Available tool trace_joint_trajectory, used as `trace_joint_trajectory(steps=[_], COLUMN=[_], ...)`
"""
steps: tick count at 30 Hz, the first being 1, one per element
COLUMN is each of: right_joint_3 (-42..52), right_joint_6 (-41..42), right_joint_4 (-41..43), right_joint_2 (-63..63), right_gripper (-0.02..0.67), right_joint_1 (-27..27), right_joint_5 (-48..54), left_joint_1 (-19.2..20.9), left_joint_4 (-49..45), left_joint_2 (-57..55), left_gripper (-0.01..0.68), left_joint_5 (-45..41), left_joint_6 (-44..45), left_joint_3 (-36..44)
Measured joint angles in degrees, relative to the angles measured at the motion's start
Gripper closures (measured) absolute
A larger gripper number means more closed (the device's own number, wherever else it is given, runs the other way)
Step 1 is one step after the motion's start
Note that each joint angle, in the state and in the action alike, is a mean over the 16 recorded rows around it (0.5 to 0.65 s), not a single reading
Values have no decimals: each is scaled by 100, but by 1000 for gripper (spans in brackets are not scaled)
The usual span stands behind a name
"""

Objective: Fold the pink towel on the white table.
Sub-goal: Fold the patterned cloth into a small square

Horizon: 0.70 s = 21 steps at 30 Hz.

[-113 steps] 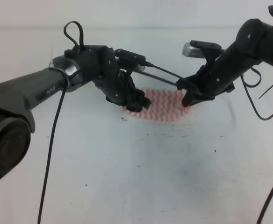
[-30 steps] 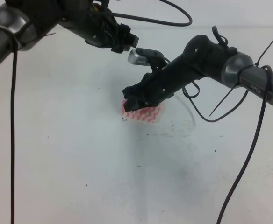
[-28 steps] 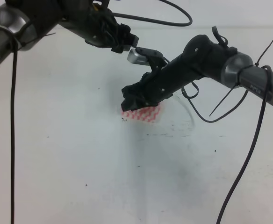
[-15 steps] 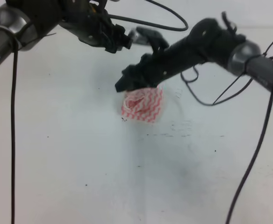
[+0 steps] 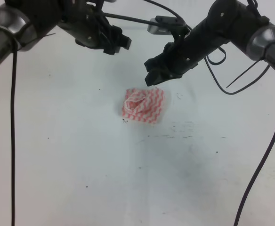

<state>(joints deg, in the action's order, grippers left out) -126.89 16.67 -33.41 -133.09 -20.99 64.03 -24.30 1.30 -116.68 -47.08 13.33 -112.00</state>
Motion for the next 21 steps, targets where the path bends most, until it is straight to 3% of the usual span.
trace_joint_trajectory(steps=[10, 21], right_joint_3=[0, 0], right_joint_6=[-248, -603], right_joint_4=[539, 1110], right_joint_2=[-22, -22], right_gripper=[456, 416], right_joint_1=[1, 1], right_joint_5=[88, 350], left_joint_1=[0, 0], left_joint_4=[840, 1128], left_joint_2=[-427, -777], left_gripper=[300, 275], left_joint_5=[-357, -306], left_joint_6=[916, 1154], left_joint_3=[1, 1])
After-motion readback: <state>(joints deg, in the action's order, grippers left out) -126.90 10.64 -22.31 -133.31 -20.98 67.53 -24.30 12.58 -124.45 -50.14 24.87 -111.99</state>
